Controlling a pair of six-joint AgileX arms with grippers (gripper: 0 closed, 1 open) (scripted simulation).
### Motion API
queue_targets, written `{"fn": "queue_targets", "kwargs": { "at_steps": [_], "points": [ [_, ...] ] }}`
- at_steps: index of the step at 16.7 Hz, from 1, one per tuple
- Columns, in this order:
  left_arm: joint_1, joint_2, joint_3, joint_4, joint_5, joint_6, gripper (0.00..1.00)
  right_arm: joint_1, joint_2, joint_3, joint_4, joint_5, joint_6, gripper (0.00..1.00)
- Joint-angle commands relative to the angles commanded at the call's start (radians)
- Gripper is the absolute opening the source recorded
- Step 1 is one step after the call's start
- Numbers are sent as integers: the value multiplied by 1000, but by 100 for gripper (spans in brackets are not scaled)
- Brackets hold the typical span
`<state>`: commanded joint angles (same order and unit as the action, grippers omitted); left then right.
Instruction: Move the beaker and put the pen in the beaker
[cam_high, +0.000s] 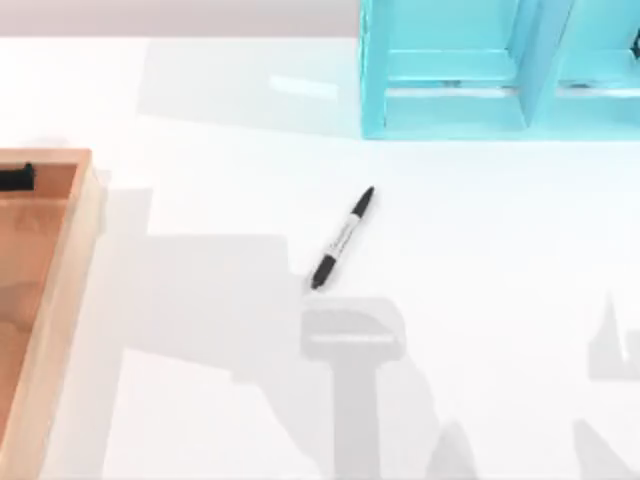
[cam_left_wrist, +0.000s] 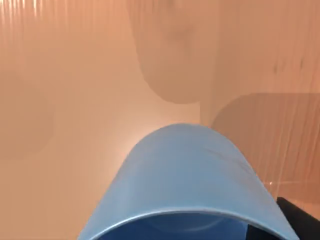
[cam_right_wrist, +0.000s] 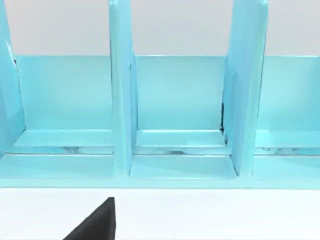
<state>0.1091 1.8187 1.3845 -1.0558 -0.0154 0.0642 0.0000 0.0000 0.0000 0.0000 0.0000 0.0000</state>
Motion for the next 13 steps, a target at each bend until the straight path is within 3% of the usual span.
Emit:
{"fn": "queue_targets", "kwargs": {
  "at_steps": [8,13],
  "points": [
    [-317,-35,245,-349,13,-256,0,0,0,0,0,0,0,100],
    [-373,-52,285,-413,12,-294,0,0,0,0,0,0,0,100]
  ]
}}
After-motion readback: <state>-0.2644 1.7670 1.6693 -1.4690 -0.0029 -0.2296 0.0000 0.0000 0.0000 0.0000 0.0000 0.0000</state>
